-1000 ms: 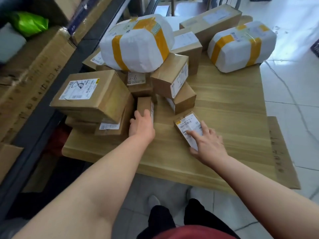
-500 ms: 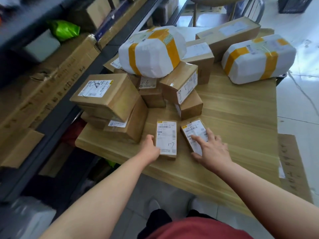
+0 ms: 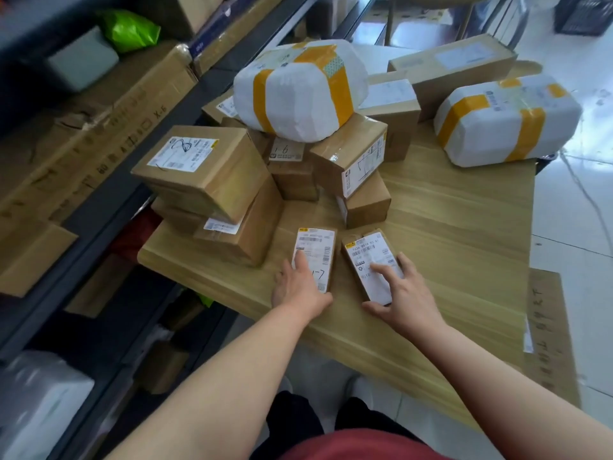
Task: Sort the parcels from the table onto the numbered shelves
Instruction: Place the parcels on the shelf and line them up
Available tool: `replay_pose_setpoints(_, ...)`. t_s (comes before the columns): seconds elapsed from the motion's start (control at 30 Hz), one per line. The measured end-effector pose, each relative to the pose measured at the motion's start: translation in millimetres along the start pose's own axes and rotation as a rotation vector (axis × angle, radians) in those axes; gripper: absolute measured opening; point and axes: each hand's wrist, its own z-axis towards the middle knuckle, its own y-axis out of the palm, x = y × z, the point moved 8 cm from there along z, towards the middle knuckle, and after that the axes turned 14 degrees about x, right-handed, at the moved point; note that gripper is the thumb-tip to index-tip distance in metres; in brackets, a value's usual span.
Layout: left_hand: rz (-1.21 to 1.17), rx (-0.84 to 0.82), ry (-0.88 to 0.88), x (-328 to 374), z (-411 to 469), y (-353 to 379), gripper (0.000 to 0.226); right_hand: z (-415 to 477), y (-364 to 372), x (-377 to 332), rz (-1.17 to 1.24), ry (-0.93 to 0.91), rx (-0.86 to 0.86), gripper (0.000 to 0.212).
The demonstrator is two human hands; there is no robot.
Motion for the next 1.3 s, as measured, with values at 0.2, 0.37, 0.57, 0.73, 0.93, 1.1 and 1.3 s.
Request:
replay_pose_setpoints(0.2,-0.033,-0.007,-0.019,-20.0,-19.9,-0.2,0.103,-6.2,4.3,2.8,0.018,-0.007,0.025,0.082)
replay_pose_setpoints(0.37,-0.072,-0.001,-0.042,-57.5,-52.0,-3.7,0.099,-19.4,13.3,-13.9,0.089,-0.056,0.002,0.078)
replay_pose_setpoints(0.57,-0.119,0.052,-0.192,-149.4,-107.9,-17.3,0.102,-64.8,40.7,-61.5,0.079,-0.226,-0.105,0.074)
replay_pose_setpoints(0.73,-0.186,0.185,-0.436,-248.8,-178.3,-40.1,0.103,-110.2,80.0,-152.3,0.025,-0.464,-0.289,0.076)
replay_pose_setpoints(0.93,-0.320,0.466,-0.733,-368.9,-290.7,-78.2,0.102,-211.3,119.0,-282.1,0.025,-0.718,-0.340,0.079)
replay_pose_setpoints(1.1,-0.356,0.651,-0.869,-455.6,-386.7,-103.6,0.096,-312.1,144.4,-371.6,0.046,-0.905,-0.347,0.079)
replay_pose_setpoints(1.3,-0.306,0.784,-1.069,-538.1,-505.9,-119.8,0.092,-434.6,175.0,-455.2,0.058,-1.136,-0.378,0.081)
